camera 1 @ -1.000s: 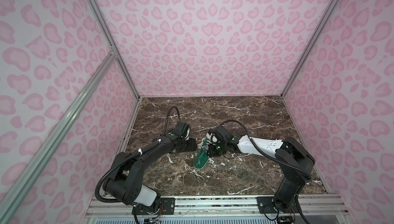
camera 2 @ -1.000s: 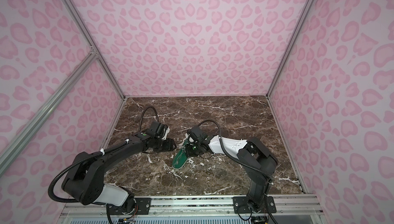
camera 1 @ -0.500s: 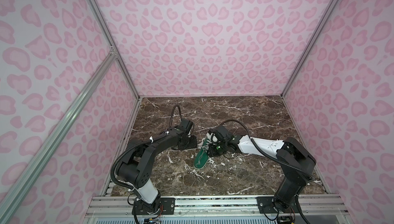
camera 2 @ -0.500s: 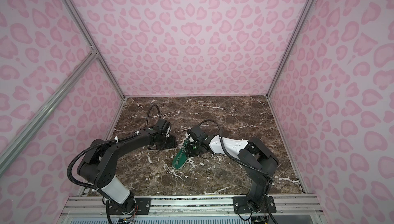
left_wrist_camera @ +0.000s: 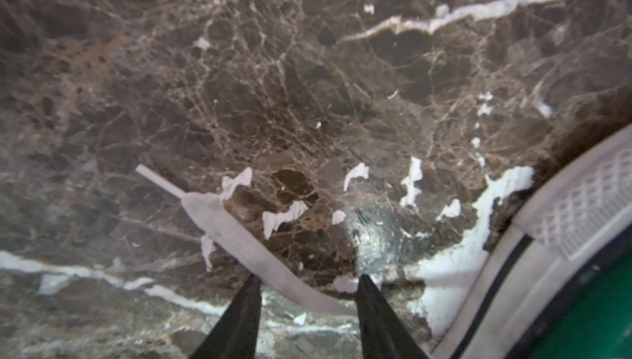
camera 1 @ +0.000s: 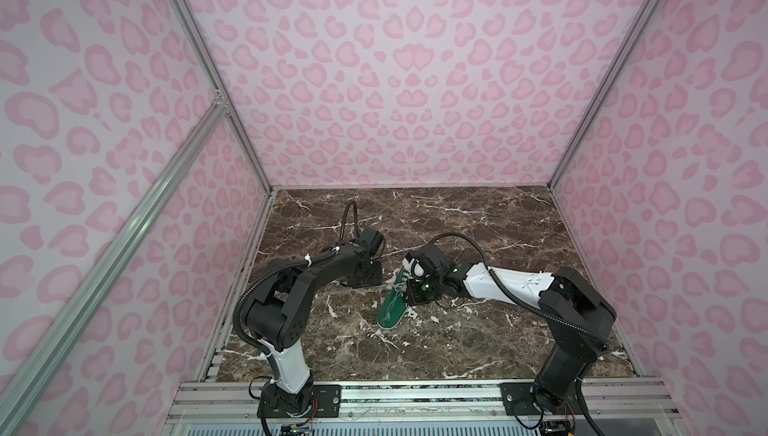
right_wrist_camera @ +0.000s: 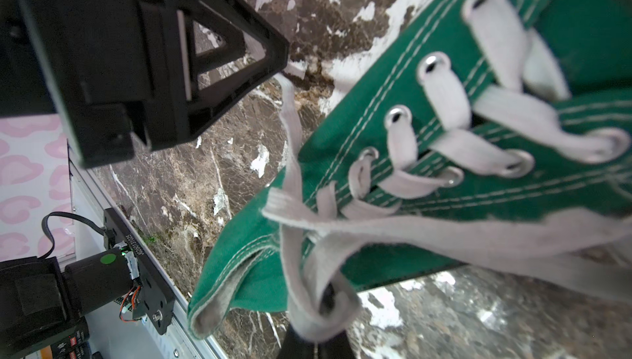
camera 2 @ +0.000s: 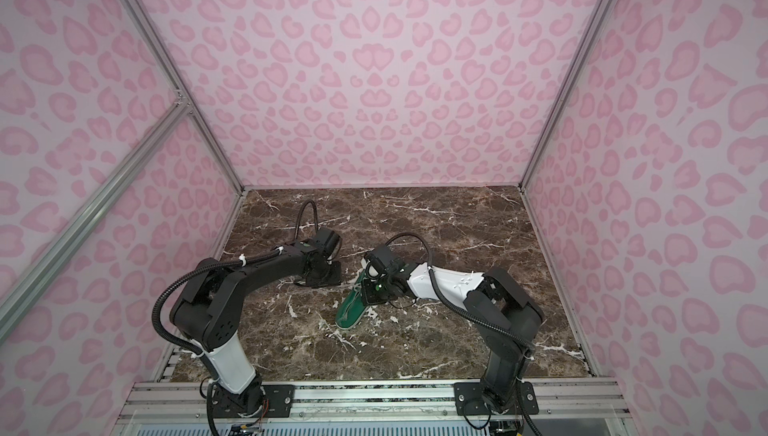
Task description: Tie the shoes
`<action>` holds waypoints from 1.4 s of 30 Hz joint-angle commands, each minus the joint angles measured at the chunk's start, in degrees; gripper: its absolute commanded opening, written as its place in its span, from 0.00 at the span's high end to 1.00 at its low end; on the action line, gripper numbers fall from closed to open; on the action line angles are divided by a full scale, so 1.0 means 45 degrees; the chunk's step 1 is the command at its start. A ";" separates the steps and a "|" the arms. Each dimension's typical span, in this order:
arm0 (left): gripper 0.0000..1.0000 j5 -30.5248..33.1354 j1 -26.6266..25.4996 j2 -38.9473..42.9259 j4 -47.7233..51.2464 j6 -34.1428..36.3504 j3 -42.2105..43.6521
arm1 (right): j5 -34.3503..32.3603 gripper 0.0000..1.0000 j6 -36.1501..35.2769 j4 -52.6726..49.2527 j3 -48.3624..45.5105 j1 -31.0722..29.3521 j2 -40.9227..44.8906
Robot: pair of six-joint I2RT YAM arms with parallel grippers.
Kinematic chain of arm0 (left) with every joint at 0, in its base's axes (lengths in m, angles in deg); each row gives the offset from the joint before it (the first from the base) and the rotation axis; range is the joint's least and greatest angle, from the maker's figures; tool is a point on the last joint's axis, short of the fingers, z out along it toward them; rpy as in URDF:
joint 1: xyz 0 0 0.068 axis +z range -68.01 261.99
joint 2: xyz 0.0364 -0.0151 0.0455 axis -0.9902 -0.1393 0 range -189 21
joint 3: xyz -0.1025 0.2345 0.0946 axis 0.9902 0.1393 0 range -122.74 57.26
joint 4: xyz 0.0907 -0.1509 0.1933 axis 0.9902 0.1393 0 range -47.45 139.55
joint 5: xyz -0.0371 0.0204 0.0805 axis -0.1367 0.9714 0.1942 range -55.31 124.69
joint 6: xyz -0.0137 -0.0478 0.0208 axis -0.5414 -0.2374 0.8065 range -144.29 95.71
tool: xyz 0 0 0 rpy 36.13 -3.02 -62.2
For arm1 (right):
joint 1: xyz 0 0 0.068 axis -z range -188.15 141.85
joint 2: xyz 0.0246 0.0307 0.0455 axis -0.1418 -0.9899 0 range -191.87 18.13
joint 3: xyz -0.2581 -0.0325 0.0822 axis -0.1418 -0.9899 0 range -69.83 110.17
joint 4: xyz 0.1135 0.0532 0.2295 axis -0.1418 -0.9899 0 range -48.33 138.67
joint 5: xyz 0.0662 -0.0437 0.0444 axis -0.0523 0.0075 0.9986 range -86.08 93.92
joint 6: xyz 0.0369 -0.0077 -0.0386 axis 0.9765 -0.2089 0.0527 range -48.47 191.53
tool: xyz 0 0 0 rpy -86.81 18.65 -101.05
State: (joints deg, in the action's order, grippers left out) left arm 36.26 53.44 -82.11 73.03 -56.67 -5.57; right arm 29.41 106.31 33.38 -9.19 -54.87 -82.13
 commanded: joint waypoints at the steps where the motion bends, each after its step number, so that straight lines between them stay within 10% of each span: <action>1: 0.61 0.0442 -0.0104 -0.0291 0.0336 -0.0051 -0.0327 | -0.0030 0.97 -0.0189 -0.0227 0.0117 -0.0027 0.0055; 9: 0.96 0.0883 -0.0120 -0.0585 0.0530 0.0197 -0.0758 | -0.0206 1.00 -0.0479 -0.0788 -0.0026 -0.0067 0.0525; 25: 0.96 0.3220 0.0757 0.1763 0.3017 0.1603 -0.2414 | -0.0913 1.00 -0.1097 -0.3369 -0.1523 0.0903 0.3344; 42: 0.96 0.3441 0.1667 0.4217 0.3930 0.2118 -0.3089 | -0.1310 1.00 -0.1919 -0.5544 -0.1533 0.5614 0.6349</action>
State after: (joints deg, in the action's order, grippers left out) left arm 50.42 60.60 -64.45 89.44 -47.60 -18.82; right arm 24.43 98.75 10.94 -16.38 -31.07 -54.20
